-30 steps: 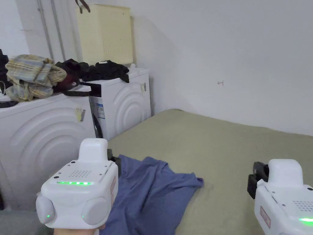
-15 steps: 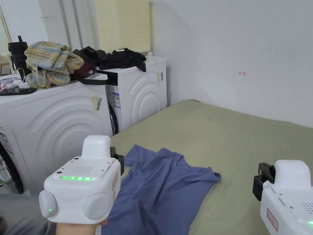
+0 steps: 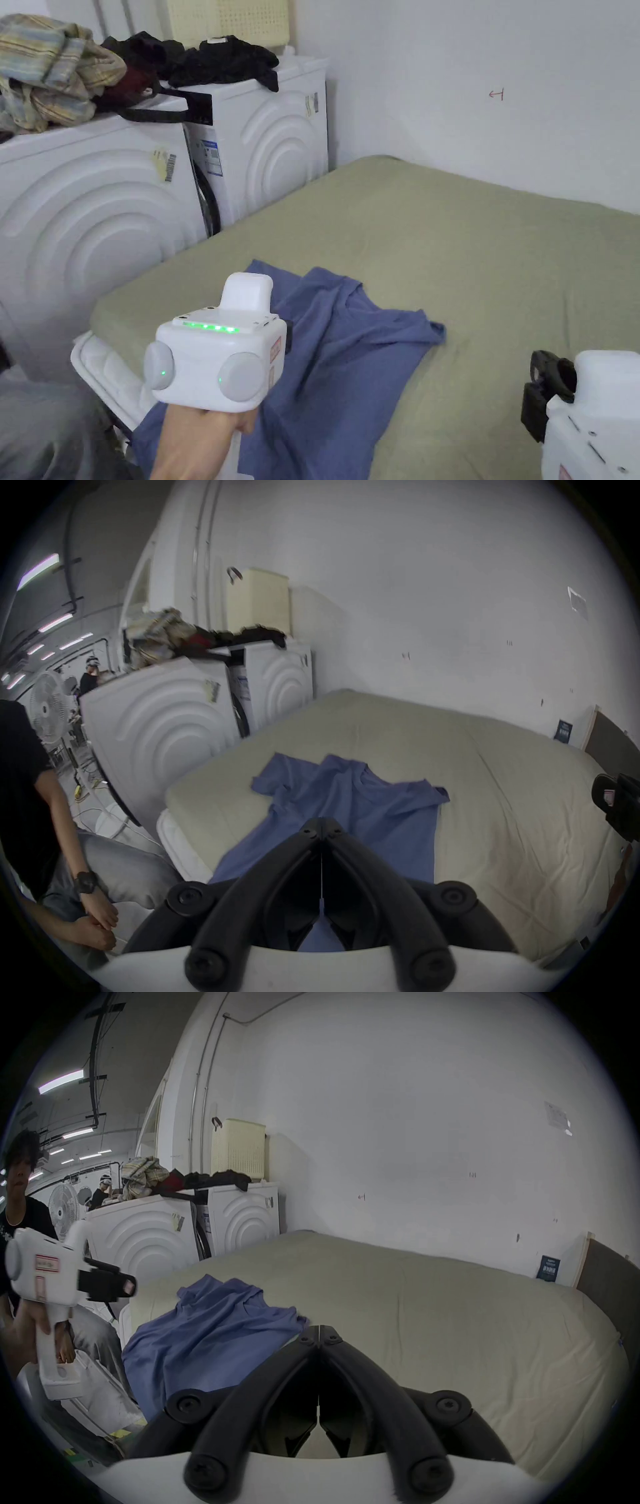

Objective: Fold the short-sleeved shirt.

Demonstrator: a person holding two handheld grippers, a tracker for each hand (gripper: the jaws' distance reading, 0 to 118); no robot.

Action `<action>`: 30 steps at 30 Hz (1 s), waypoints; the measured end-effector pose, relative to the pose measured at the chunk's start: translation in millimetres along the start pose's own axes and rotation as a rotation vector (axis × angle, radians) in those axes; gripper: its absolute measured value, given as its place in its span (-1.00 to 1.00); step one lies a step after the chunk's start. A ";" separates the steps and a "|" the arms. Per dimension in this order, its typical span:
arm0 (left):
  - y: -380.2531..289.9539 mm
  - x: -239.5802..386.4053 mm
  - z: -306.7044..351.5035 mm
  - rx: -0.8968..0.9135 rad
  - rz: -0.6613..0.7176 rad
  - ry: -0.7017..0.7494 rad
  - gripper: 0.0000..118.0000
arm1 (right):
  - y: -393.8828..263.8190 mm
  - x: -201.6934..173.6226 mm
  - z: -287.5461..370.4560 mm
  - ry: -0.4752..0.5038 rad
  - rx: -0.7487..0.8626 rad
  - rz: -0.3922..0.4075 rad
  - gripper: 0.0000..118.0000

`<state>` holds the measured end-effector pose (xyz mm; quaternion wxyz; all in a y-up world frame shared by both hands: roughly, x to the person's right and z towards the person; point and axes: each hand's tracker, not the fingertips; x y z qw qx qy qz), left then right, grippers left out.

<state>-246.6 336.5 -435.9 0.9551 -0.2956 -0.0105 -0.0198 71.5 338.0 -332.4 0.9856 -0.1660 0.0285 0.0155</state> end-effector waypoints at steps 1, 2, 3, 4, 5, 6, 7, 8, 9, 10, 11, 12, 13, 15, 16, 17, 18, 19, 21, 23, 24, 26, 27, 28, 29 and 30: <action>-1.2 3.8 -17.4 -0.032 -0.003 -0.028 -1.00 | -4.9 0.4 -4.5 0.002 -0.013 -0.005 -1.00; -3.8 6.2 -32.0 -0.069 -0.002 -0.038 -1.00 | -8.6 0.9 -8.2 0.001 -0.024 -0.011 -1.00; -6.8 9.0 -49.4 -0.097 0.010 -0.056 -1.00 | -13.0 2.0 -12.7 0.005 -0.039 -0.017 -1.00; -9.0 11.9 -66.2 -0.135 0.010 -0.074 -1.00 | -17.4 2.6 -16.5 0.007 -0.050 -0.022 -1.00; -11.3 14.1 -81.8 -0.182 0.022 -0.088 -0.86 | -22.2 2.9 -20.0 0.006 -0.064 -0.025 -1.00; -14.5 15.0 -94.5 -0.213 0.055 -0.117 -0.47 | -26.6 4.0 -23.4 0.009 -0.078 -0.030 -1.00; -16.9 16.2 -105.1 -0.228 0.079 -0.110 0.10 | -30.7 5.0 -27.0 0.013 -0.092 -0.034 -1.00; -18.3 18.2 -118.3 -0.255 0.068 -0.106 0.69 | -34.0 5.8 -30.1 0.016 -0.102 -0.033 -1.00; -19.4 20.5 -132.3 -0.306 0.060 -0.117 0.84 | -38.9 5.8 -32.8 0.015 -0.116 -0.027 -1.00; -23.3 22.3 -143.0 -0.354 0.043 -0.130 0.95 | -42.5 6.6 -35.8 0.018 -0.126 -0.023 -1.00; -25.6 23.7 -149.8 -0.377 0.043 -0.152 1.00 | -45.4 7.2 -38.1 0.016 -0.132 -0.022 -1.00; -21.7 24.4 -153.6 -0.370 0.046 -0.184 0.98 | -48.1 7.8 -39.3 0.017 -0.140 -0.024 -1.00; -19.2 25.0 -161.9 -0.425 0.035 -0.184 0.98 | -50.7 8.4 -40.4 0.021 -0.152 -0.027 -1.00; -27.9 32.1 -170.1 -0.450 0.036 -0.185 0.98 | -55.0 8.9 -42.4 0.022 -0.167 -0.031 -1.00; -29.3 34.1 -175.6 -0.456 0.029 -0.186 0.98 | -57.0 9.3 -42.7 0.024 -0.174 -0.033 -1.00; -30.6 36.5 -181.3 -0.471 0.017 -0.184 0.98 | -59.1 9.7 -42.2 0.027 -0.179 -0.036 -1.00; -34.4 39.2 -181.0 -0.479 0.005 -0.178 0.98 | -60.7 9.8 -41.8 0.028 -0.184 -0.038 -1.00; -38.4 42.1 -184.7 -0.504 -0.017 -0.165 0.98 | -62.3 9.9 -40.7 0.028 -0.187 -0.038 -1.00; -44.3 44.9 -194.9 -0.551 -0.053 -0.145 0.96 | -64.7 11.0 -38.3 0.030 -0.196 -0.038 -1.00; -47.4 48.1 -191.7 -0.505 -0.076 -0.137 0.94 | -65.4 12.6 -35.2 0.029 -0.203 -0.039 -1.00; -41.7 48.5 -189.3 -0.523 -0.066 -0.136 0.81 | -65.5 13.9 -33.1 0.030 -0.204 -0.041 -1.00; -35.5 46.3 -179.4 -0.493 -0.065 -0.164 0.08 | -65.1 16.4 -28.2 0.028 -0.207 -0.049 -1.00; -30.2 46.7 -173.6 -0.468 -0.074 -0.160 -1.00 | -64.5 18.1 -25.5 0.025 -0.205 -0.057 -1.00; -26.0 47.5 -172.1 -0.461 -0.081 -0.143 -1.00 | -63.7 19.8 -22.3 0.023 -0.205 -0.062 -1.00; -20.6 37.8 -171.8 -0.446 -0.069 -0.059 -1.00 | -63.3 21.7 -18.4 0.021 -0.203 -0.066 -1.00; -19.0 36.5 -167.4 -0.516 -0.058 -0.155 -1.00 | -62.4 24.0 -13.3 0.016 -0.200 -0.069 -1.00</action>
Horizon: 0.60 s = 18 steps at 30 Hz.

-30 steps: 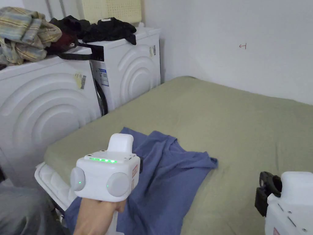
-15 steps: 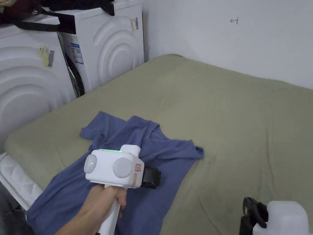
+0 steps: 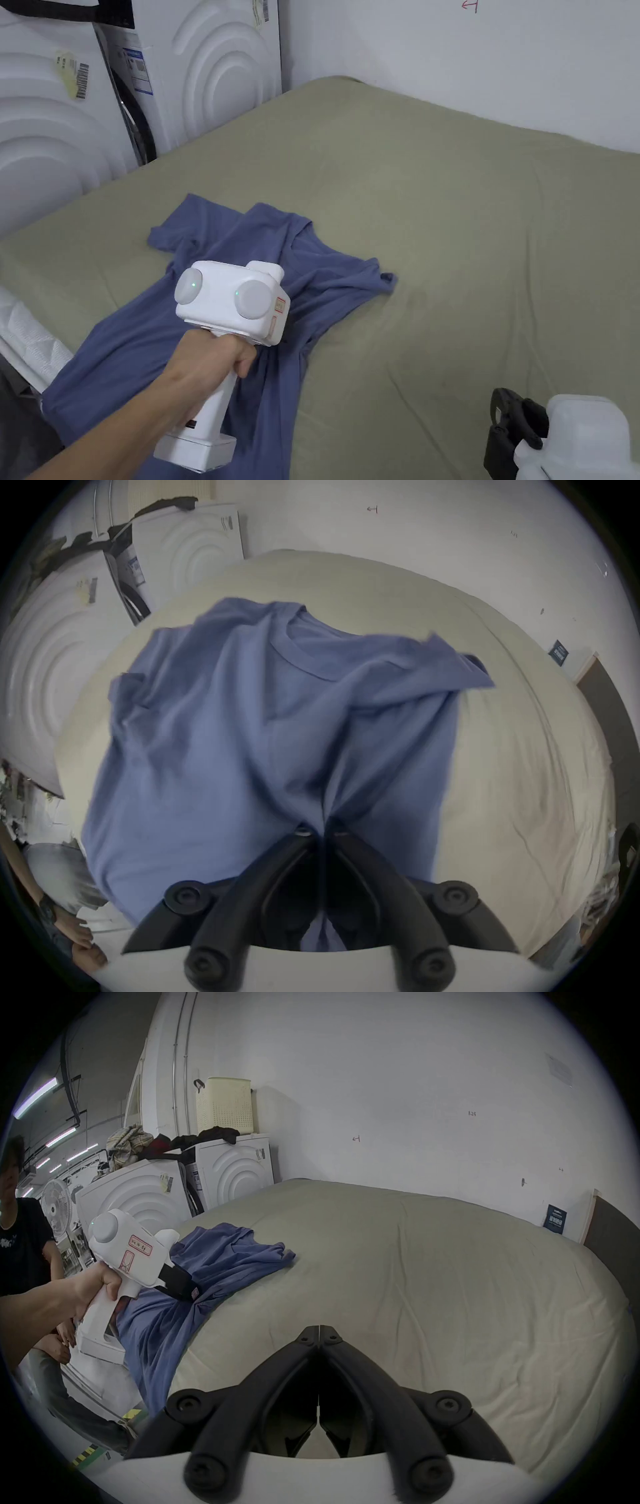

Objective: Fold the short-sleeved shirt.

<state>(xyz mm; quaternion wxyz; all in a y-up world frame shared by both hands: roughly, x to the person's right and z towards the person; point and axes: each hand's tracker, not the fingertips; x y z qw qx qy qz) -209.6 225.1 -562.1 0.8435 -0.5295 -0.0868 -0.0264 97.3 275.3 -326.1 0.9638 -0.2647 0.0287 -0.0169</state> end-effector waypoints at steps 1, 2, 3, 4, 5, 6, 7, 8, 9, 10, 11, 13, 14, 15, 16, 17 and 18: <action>-2.0 2.9 9.0 0.023 0.000 0.021 -1.00 | 0.5 2.6 5.9 -0.007 0.000 -0.001 -1.00; -1.8 5.9 17.6 0.039 -0.015 0.030 -1.00 | 0.3 5.3 12.0 -0.014 0.004 -0.003 -1.00; 0.2 8.4 25.4 0.055 -0.024 0.026 -1.00 | -0.2 9.5 21.0 -0.032 0.015 -0.010 -1.00; 1.4 17.4 25.8 0.058 -0.025 0.022 -1.00 | -0.7 14.4 29.5 -0.046 0.018 -0.019 -1.00; 4.5 22.6 29.8 0.070 -0.029 0.009 -1.00 | -1.4 19.2 37.2 -0.062 0.021 -0.030 -1.00; 8.5 28.4 37.3 0.082 -0.033 -0.005 -1.00 | -3.2 25.6 47.7 -0.085 0.026 -0.048 -1.00; 13.7 37.3 43.8 0.102 -0.035 -0.021 -1.00 | -6.2 33.1 60.8 -0.099 0.028 -0.060 -1.00; 20.2 48.5 49.8 0.104 -0.047 -0.032 -1.00 | -9.3 40.4 73.2 -0.116 0.032 -0.069 -1.00; 15.7 76.8 51.5 0.120 -0.063 -0.045 -1.00 | -12.6 47.9 85.7 -0.158 0.033 -0.076 -1.00; 20.1 94.9 55.5 0.133 -0.085 -0.065 -1.00 | -16.2 55.8 98.1 -0.184 0.036 -0.080 -1.00; 23.9 112.5 59.5 0.146 -0.102 -0.089 -1.00 | -20.2 64.0 109.6 -0.206 0.037 -0.089 -1.00; 33.2 162.5 59.3 0.168 -0.152 -0.136 -1.00 | -28.9 81.9 133.7 -0.264 0.040 -0.115 -1.00; 37.3 188.4 61.9 0.180 -0.186 -0.158 -1.00 | -32.6 89.6 142.6 -0.287 0.035 -0.123 -1.00; 41.2 214.8 64.8 0.191 -0.220 -0.188 -1.00 | -37.5 99.5 152.4 -0.313 0.029 -0.130 -1.00; 46.0 247.9 65.2 0.195 -0.253 -0.226 -1.00 | -42.3 108.3 160.6 -0.342 0.028 -0.140 -1.00; 48.8 274.5 67.2 0.208 -0.278 -0.253 -1.00 | -46.4 115.9 166.6 -0.372 0.026 -0.148 -1.00; 51.5 313.1 71.2 0.215 -0.312 -0.293 -1.00 | -51.5 126.2 173.2 -0.396 0.020 -0.166 -1.00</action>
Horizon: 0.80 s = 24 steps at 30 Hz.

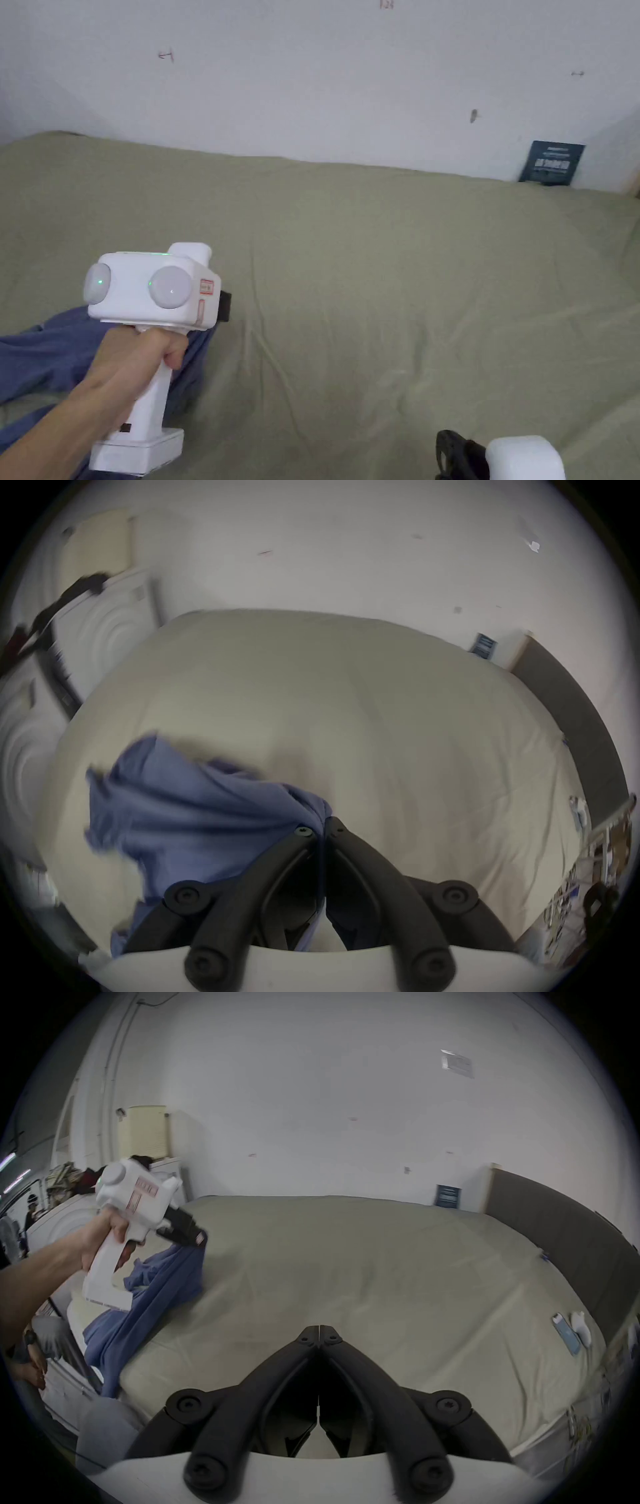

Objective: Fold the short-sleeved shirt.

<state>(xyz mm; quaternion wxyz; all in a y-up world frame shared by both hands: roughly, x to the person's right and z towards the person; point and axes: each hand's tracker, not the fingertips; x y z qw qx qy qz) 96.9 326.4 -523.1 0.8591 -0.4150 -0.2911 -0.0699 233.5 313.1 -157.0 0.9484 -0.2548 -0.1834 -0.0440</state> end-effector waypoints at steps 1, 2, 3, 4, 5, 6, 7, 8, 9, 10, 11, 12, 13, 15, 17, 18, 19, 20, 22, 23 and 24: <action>11.4 32.0 -8.3 -0.001 -0.038 -0.041 -1.00 | -2.4 10.9 0.4 -0.018 -0.007 -0.023 -1.00; 19.0 56.0 -16.4 0.010 -0.066 -0.089 -1.00 | -4.7 21.9 0.6 -0.038 -0.012 -0.048 -1.00; 26.4 85.6 -23.4 0.009 -0.099 -0.117 -1.00 | -6.8 31.9 0.6 -0.057 -0.017 -0.064 -1.00; 34.0 118.9 -31.1 0.002 -0.139 -0.158 -1.00 | -9.0 41.4 -0.6 -0.081 -0.019 -0.074 -1.00; 37.7 144.1 -36.2 0.014 -0.162 -0.190 -1.00 | -10.7 48.9 -2.0 -0.095 -0.018 -0.082 -1.00; 40.1 169.2 -42.8 0.019 -0.188 -0.232 -1.00 | -12.5 59.7 -4.4 -0.121 -0.024 -0.095 -1.00; 41.5 192.4 -48.9 0.014 -0.199 -0.267 -1.00 | -13.6 68.4 -7.5 -0.133 -0.029 -0.103 -1.00; 41.1 213.8 -56.0 0.006 -0.205 -0.309 -1.00 | -14.8 76.9 -11.3 -0.156 -0.032 -0.116 -1.00; 40.0 233.9 -63.6 -0.002 -0.215 -0.337 -1.00 | -15.8 84.4 -15.4 -0.179 -0.037 -0.129 -1.00; 38.4 242.1 -76.0 -0.017 -0.226 -0.357 -1.00 | -16.5 91.6 -19.2 -0.180 -0.039 -0.138 -1.00; 34.7 253.6 -87.1 -0.026 -0.226 -0.356 -1.00 | -17.6 98.6 -23.6 -0.196 -0.040 -0.153 -1.00; 31.1 267.0 -97.4 -0.041 -0.236 -0.371 -1.00 | -18.5 104.5 -28.1 -0.216 -0.045 -0.162 -1.00; 25.0 270.8 -108.2 -0.058 -0.250 -0.360 -1.00 | -19.9 107.2 -32.1 -0.224 -0.048 -0.153 -1.00; 10.0 270.2 -131.4 -0.103 -0.255 -0.341 -1.00 | -21.1 114.1 -37.9 -0.244 -0.053 -0.167 -1.00; 1.7 265.6 -145.2 -0.151 -0.240 -0.328 -1.00 | -21.4 117.1 -39.0 -0.235 -0.064 -0.205 -1.00; -4.3 263.7 -146.5 -0.140 -0.244 -0.310 -1.00 | -21.3 117.8 -38.9 -0.235 -0.067 -0.224 -1.00; -6.6 261.8 -147.5 -0.135 -0.252 -0.307 -0.92 | -21.4 118.5 -38.2 -0.224 -0.064 -0.232 -1.00; -9.3 259.0 -149.1 -0.131 -0.263 -0.303 -0.60 | -21.0 118.0 -38.0 -0.222 -0.068 -0.229 -1.00; -12.4 252.8 -142.1 -0.144 -0.260 -0.282 -0.08 | -20.6 115.1 -36.6 -0.229 -0.068 -0.200 -1.00; -14.9 247.5 -139.0 -0.141 -0.258 -0.274 0.22 | -19.1 113.2 -36.1 -0.235 -0.073 -0.188 -1.00; -17.9 242.0 -134.5 -0.148 -0.265 -0.251 1.00 | -17.7 111.9 -33.3 -0.232 -0.072 -0.191 -1.00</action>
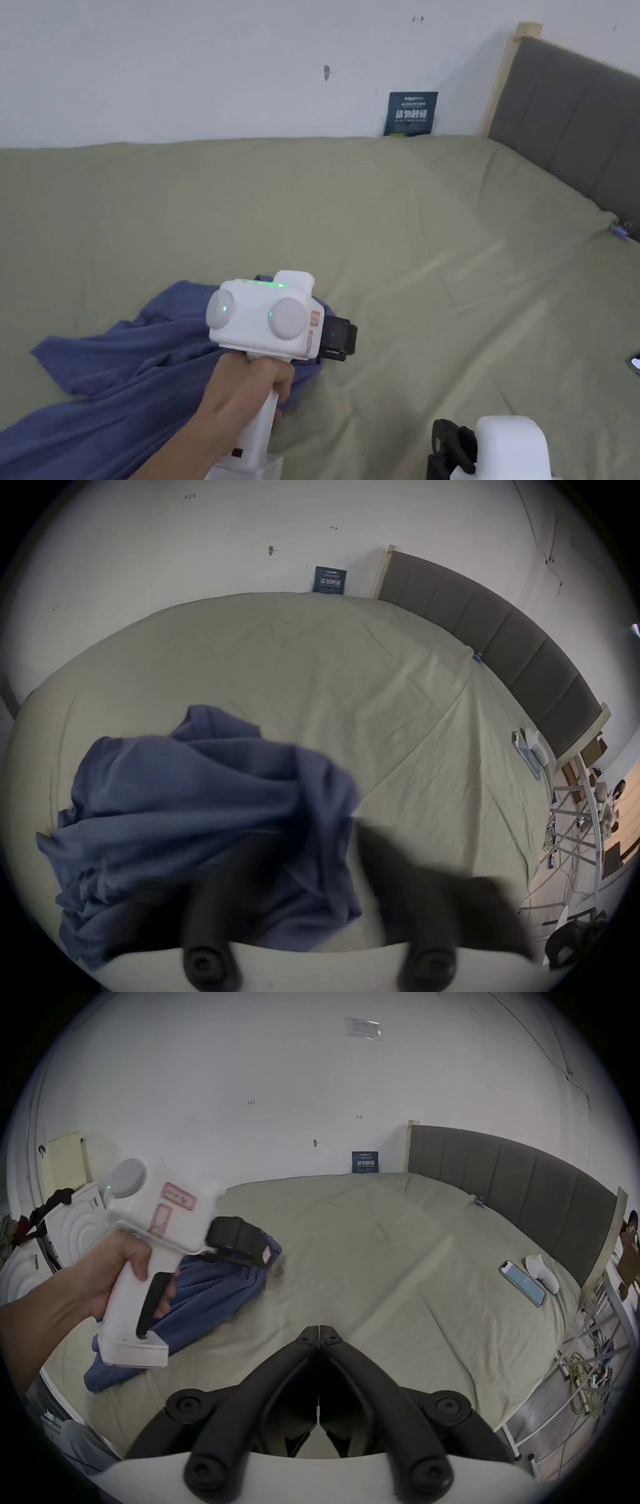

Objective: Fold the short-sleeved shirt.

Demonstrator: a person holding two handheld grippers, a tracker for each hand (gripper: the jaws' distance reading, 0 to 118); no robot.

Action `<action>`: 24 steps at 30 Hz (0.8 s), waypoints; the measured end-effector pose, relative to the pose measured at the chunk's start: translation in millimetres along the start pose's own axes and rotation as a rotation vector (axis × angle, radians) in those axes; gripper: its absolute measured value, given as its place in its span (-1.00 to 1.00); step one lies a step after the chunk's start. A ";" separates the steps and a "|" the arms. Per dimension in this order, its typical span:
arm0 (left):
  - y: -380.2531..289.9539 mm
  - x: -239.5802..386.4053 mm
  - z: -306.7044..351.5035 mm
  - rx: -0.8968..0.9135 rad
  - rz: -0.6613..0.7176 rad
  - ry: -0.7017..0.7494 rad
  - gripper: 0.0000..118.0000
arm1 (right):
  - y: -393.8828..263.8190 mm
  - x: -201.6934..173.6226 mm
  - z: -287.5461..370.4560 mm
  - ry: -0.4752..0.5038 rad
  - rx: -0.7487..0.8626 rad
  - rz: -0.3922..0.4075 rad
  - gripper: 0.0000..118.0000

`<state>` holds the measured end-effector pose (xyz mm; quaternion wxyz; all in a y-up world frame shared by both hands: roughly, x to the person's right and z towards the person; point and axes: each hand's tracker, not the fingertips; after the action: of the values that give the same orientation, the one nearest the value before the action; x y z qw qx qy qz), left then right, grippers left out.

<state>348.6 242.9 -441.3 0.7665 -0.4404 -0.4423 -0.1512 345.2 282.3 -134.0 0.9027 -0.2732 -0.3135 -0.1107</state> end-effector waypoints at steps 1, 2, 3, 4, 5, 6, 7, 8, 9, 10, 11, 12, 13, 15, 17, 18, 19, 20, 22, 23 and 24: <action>4.7 0.0 16.1 0.104 0.000 0.041 0.92 | 1.4 -0.5 3.0 0.006 0.001 -0.005 -1.00; -5.1 0.3 35.0 0.060 0.003 0.030 0.89 | 3.6 -1.3 6.7 0.024 0.008 -0.014 -1.00; -11.9 -2.0 49.7 0.069 0.014 0.041 0.89 | 5.4 -3.0 9.1 0.031 0.012 -0.012 -1.00; -20.5 -4.5 70.3 0.117 0.032 0.054 0.89 | 7.4 -5.5 12.2 0.035 0.016 -0.003 -1.00; -31.5 -6.9 94.9 0.156 0.025 0.061 0.89 | 9.3 -8.2 16.7 0.046 0.030 0.017 -1.00; -48.1 -27.3 123.4 0.183 0.025 0.090 0.89 | 10.8 -11.5 20.0 0.057 0.044 0.031 -1.00; -61.5 -35.8 146.3 0.210 0.025 0.116 0.87 | 12.4 -14.5 22.5 0.060 0.049 0.037 -1.00; -78.4 -41.6 172.8 0.263 0.024 0.161 0.81 | 14.2 -17.8 26.0 0.084 0.060 0.043 -1.00; -96.9 -47.6 201.8 0.298 0.035 0.203 0.61 | 15.3 -21.9 29.6 0.093 0.068 0.046 -1.00; -115.0 -59.9 225.5 0.341 0.059 0.234 0.23 | 16.7 -25.8 32.5 0.096 0.075 0.048 -1.00; -128.7 -65.3 245.2 0.377 0.078 0.257 -0.41 | 17.8 -29.5 36.3 0.120 0.095 0.048 -1.00; -148.9 -71.6 269.4 0.401 0.112 0.289 -1.00 | 18.7 -33.4 40.3 0.132 0.105 0.053 -1.00; -164.6 -73.5 286.3 0.457 0.156 0.325 -1.00 | 19.5 -37.3 44.8 0.140 0.114 0.062 -1.00; -206.7 -79.2 324.6 0.522 0.147 0.388 -1.00 | 20.6 -45.8 53.3 0.156 0.134 0.089 -1.00; -238.4 -78.5 356.2 0.597 0.170 0.463 -1.00 | 19.6 -52.5 63.2 0.174 0.159 0.103 -1.00; -234.7 -74.2 369.7 0.601 0.184 0.509 -1.00 | 19.4 -56.2 68.1 0.179 0.162 0.107 -1.00; -241.0 -72.7 378.2 0.621 0.188 0.536 -1.00 | 18.9 -59.1 72.2 0.185 0.167 0.111 -1.00; -248.0 -71.5 386.3 0.633 0.188 0.562 -1.00 | 17.6 -62.1 76.6 0.195 0.181 0.115 -1.00; -259.4 -71.0 402.6 0.676 0.200 0.607 -1.00 | 15.3 -67.0 83.4 0.197 0.198 0.123 -1.00; -263.3 -71.0 406.6 0.682 0.205 0.615 -1.00 | 14.4 -69.3 87.2 0.199 0.208 0.124 -1.00; -265.9 -72.0 408.7 0.683 0.214 0.607 -1.00 | 14.0 -70.4 90.4 0.201 0.214 0.118 -1.00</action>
<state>-79.9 411.5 -265.5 0.9736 -0.1416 -0.1747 -0.0391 249.9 346.8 -124.9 0.9583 -0.1810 -0.2152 -0.0504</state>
